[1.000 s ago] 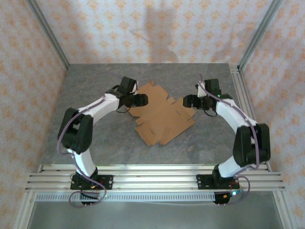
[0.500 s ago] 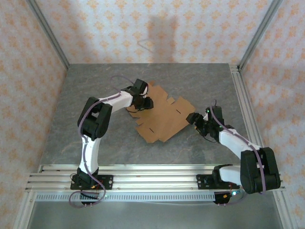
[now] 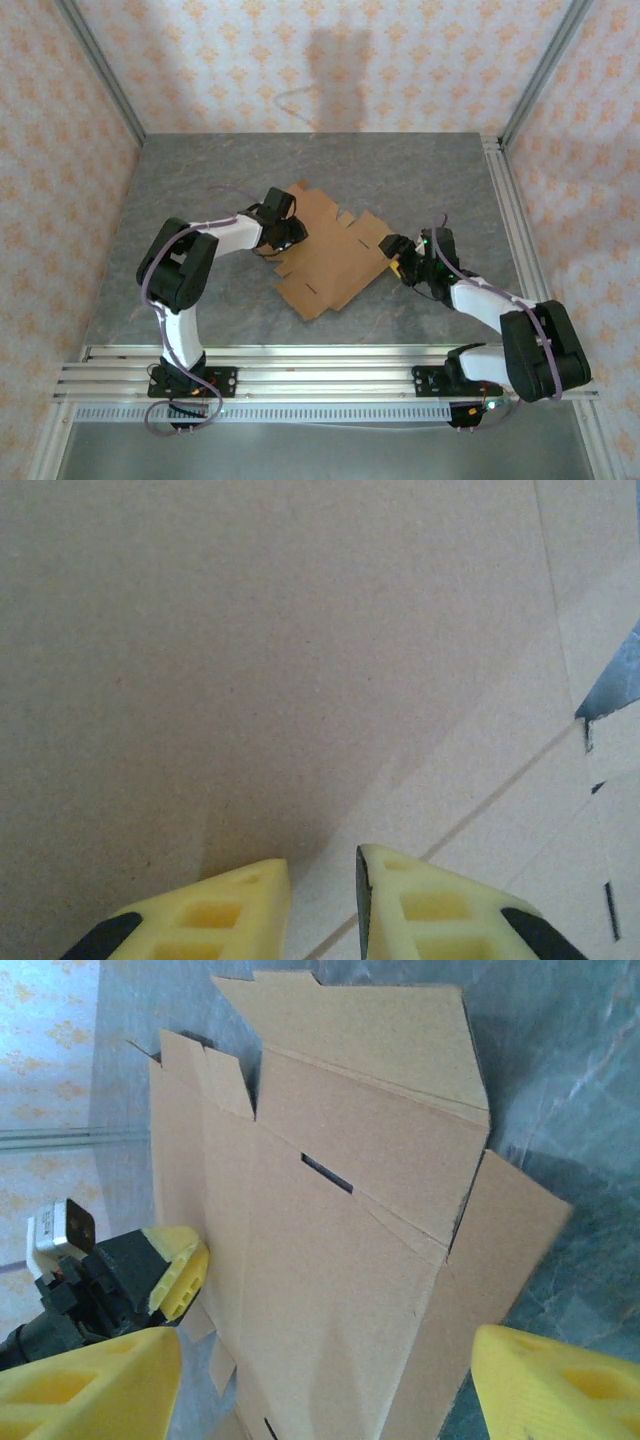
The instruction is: Fold the paper box
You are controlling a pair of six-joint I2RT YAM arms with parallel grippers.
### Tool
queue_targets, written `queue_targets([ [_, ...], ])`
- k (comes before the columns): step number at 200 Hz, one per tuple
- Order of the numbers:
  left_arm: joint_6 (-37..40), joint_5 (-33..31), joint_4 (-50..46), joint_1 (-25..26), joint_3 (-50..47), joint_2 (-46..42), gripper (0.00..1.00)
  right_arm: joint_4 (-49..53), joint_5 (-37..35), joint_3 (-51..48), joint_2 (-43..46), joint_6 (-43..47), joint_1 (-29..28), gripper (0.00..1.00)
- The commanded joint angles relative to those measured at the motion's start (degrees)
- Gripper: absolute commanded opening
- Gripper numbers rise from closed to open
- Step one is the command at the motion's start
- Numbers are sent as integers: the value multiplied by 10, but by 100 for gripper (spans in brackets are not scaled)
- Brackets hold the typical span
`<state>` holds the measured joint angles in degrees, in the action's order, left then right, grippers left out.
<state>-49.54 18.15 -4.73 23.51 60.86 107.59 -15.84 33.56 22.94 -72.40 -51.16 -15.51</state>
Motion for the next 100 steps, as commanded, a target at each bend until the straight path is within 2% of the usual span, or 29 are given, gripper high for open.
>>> queue_targets([
  [1, -93, -39, 35, -1, -49, -17, 26, -51, -25, -12, -8, -32, -29, 76],
  [49, -122, -58, 54, 0, -70, -32, 26, -69, -94, -45, 15, -69, -72, 76],
  [86, -140, -62, 73, -1, -83, -33, 26, -31, -107, -53, 43, -69, -81, 77],
  [100, -143, -61, 77, 0, -86, -33, 26, 2, -129, -51, 79, -61, -88, 77],
])
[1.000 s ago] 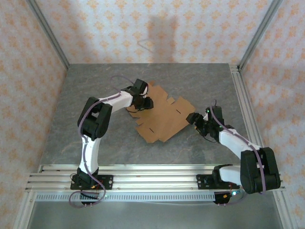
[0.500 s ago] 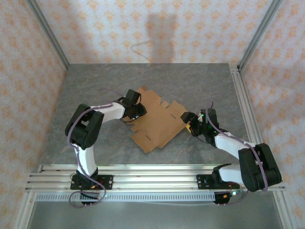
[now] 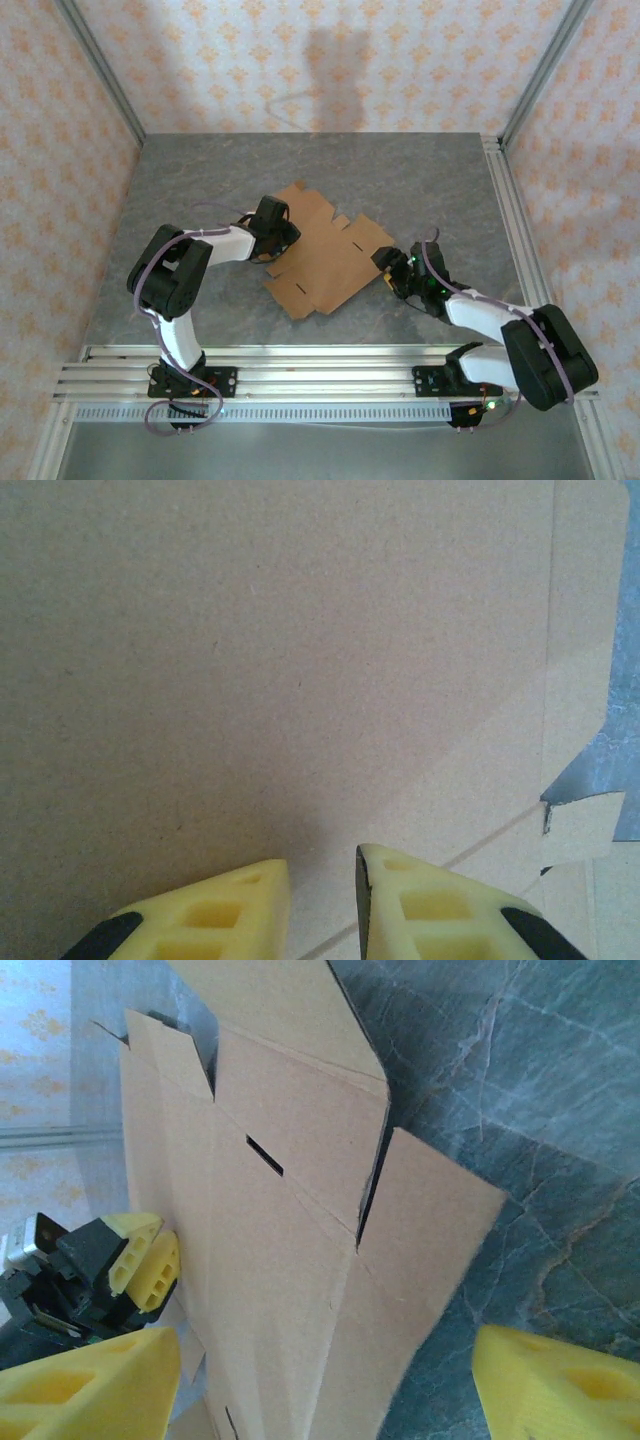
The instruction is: Fold the paper box
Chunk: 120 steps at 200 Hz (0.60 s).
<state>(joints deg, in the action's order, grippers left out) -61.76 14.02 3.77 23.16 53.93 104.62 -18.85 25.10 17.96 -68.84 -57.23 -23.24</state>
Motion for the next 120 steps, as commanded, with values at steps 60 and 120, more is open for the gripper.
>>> queue_targets([
  [60, -30, -22, 4, 4, -27, -10, 26, 24, -52, -4, 45, -12, -25, 71],
  [120, -27, -21, 1, 6, -28, -14, 26, -76, -63, -3, -56, -67, -72, 63],
])
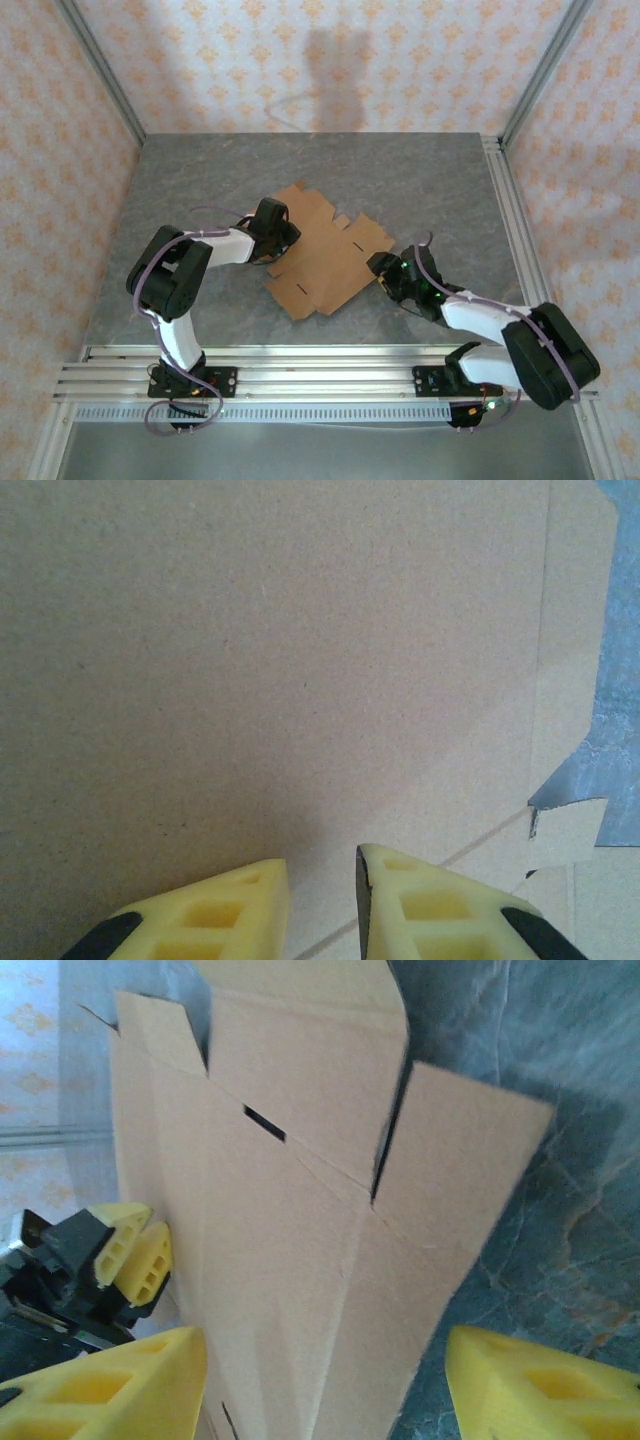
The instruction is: Fold the paper box
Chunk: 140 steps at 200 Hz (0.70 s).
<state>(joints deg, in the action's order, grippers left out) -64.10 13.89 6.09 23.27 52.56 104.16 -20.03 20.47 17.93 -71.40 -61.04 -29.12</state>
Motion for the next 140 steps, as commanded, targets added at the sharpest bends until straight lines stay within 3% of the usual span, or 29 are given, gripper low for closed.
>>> queue_targets([
  [1, -3, -20, -22, 5, -14, -10, 26, -66, -17, -3, -31, -30, -13, 63],
  [19, -5, -24, -21, 6, -19, -14, 26, -86, -15, 4, -53, -33, -14, 50],
  [38, -2, -34, -23, 6, -25, -27, 28, -74, -29, 12, -62, -31, -14, 24],
  [63, 31, -62, -54, 9, -24, -62, 45, -9, -31, 34, -64, 14, -2, 0],
  [111, 163, -94, -170, 16, 32, -120, 84, 234, 100, 158, -107, 247, 92, 0],
  [140, 220, -62, -198, 17, 71, -111, 89, 449, 138, 310, -200, 457, 136, 0],
])
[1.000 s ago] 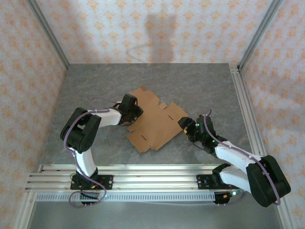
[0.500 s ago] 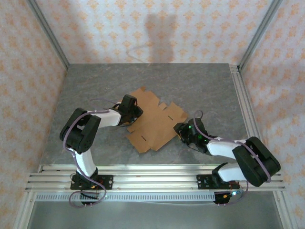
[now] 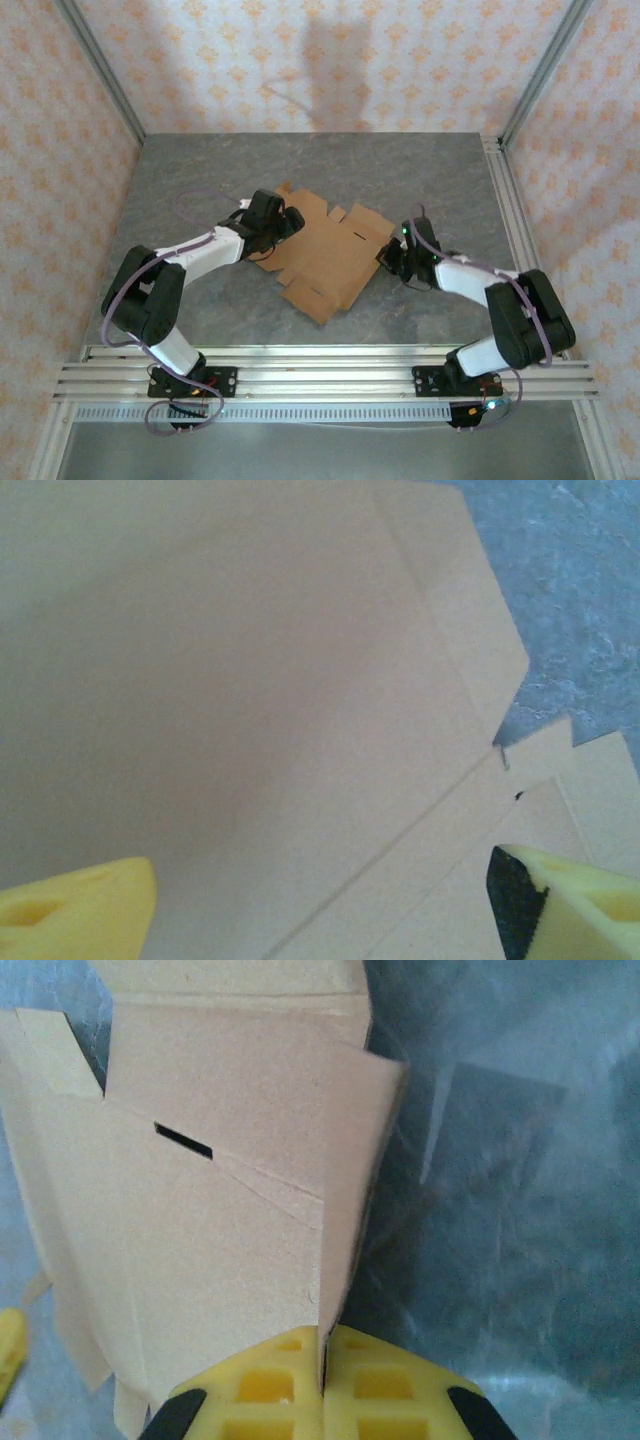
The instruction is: Fold the paper box
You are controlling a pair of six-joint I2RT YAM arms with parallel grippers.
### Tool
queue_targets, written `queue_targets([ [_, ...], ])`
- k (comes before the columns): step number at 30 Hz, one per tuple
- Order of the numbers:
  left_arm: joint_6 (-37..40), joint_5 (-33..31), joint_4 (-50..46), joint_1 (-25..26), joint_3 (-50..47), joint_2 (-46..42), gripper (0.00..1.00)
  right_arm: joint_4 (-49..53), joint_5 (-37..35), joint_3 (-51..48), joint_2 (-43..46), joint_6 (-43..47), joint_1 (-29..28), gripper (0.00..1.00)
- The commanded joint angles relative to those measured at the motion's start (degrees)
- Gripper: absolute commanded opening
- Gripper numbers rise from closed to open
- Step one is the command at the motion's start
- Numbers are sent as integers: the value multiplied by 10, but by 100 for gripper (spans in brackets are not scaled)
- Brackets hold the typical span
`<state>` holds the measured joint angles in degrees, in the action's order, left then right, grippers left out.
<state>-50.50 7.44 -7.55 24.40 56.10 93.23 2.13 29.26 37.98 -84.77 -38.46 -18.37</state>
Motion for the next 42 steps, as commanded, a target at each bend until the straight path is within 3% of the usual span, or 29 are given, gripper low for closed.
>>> queue_targets([
  [1, 86, 3, -62, 6, 36, -2, 89, 233, 49, 115, -71, 236, 29, 0],
  [7, 112, 69, -74, 11, 80, 49, 89, 402, 53, 331, -233, 402, 41, 0],
  [11, 118, 91, -85, 22, 105, 84, 89, 486, 17, 470, -320, 452, 40, 0],
  [14, 110, 104, -80, 27, 107, 100, 84, 474, 8, 502, -322, 448, 41, 18],
  [17, 95, 109, -67, 29, 91, 105, 71, 392, -11, 451, -271, 419, 41, 48],
  [21, 78, 108, -50, 29, 66, 107, 58, 242, 3, 319, -162, 364, 49, 63],
  [27, 50, 102, -27, 28, 33, 119, 52, 50, -9, 109, -6, 270, 52, 67],
  [33, 28, 101, -7, 28, 10, 125, 52, -97, 11, -47, 82, 161, 52, 67],
  [36, 19, 100, 0, 28, 2, 127, 52, -147, 17, -89, 94, 126, 52, 67],
  [42, 13, 97, 3, 28, -3, 124, 52, -147, 37, -98, 72, 112, 45, 67],
])
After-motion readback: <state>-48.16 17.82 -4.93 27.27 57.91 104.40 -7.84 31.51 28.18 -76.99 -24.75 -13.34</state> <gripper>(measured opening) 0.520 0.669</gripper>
